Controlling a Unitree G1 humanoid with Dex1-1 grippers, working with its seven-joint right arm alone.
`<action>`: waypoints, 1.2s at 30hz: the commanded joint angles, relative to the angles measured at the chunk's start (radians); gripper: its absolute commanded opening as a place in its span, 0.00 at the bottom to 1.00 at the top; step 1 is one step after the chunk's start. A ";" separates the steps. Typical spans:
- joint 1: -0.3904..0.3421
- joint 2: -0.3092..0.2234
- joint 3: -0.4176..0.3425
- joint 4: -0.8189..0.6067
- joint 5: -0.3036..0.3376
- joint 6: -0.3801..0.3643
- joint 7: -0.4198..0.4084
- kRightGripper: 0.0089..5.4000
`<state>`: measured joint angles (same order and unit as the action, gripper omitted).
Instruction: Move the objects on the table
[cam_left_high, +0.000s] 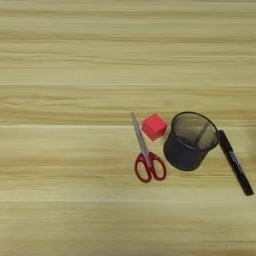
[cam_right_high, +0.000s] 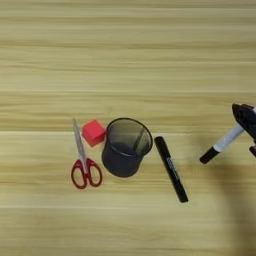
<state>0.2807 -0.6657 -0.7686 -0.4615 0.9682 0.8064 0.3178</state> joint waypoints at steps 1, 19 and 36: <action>-0.014 -0.072 -0.010 -0.007 -0.055 -0.016 0.025 0.13; -0.002 -0.095 0.007 0.031 -0.134 0.041 0.142 0.13; -0.012 -0.054 0.125 0.083 -0.282 0.012 0.195 0.13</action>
<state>0.3014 -0.6939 -0.6511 -0.3747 0.7230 0.8635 0.5161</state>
